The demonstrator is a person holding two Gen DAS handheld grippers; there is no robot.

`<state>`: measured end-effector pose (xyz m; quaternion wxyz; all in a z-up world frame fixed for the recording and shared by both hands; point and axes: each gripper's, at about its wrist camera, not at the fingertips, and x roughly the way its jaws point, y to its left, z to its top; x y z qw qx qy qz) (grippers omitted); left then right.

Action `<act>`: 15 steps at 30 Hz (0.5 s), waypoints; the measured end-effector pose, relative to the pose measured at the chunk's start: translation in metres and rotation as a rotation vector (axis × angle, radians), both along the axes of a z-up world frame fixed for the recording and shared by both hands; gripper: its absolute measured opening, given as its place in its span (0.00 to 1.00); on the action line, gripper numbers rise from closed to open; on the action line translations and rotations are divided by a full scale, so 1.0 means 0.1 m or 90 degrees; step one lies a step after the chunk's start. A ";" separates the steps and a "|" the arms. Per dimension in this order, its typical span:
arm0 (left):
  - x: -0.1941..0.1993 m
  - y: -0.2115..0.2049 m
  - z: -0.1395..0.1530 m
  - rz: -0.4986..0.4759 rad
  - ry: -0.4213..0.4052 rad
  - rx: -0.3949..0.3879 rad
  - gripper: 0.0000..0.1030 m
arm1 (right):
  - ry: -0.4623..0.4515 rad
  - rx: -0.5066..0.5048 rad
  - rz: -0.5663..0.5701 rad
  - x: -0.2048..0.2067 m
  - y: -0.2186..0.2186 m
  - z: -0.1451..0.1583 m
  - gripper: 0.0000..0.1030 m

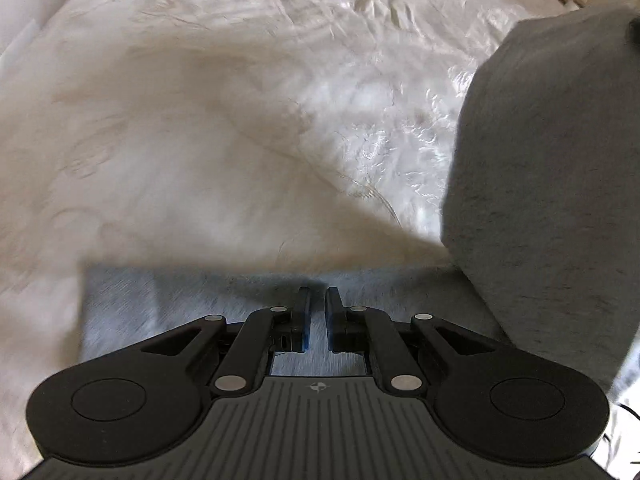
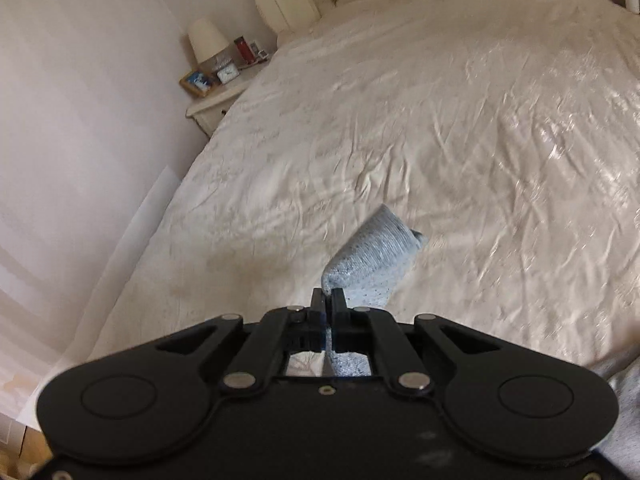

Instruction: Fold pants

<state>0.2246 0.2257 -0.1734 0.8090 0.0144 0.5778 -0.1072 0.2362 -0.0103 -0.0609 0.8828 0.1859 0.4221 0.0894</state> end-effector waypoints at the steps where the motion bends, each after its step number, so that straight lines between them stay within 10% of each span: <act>1: 0.07 -0.02 -0.10 0.003 0.009 0.009 0.08 | -0.004 -0.002 -0.002 -0.02 0.01 0.02 0.04; 10: 0.33 0.74 0.15 0.143 -0.038 0.067 0.08 | -0.036 -0.012 0.091 -0.39 0.75 0.10 0.05; 15: -0.01 1.47 0.46 0.253 -0.064 0.072 0.08 | -0.006 -0.048 0.226 -0.64 1.70 -0.45 0.05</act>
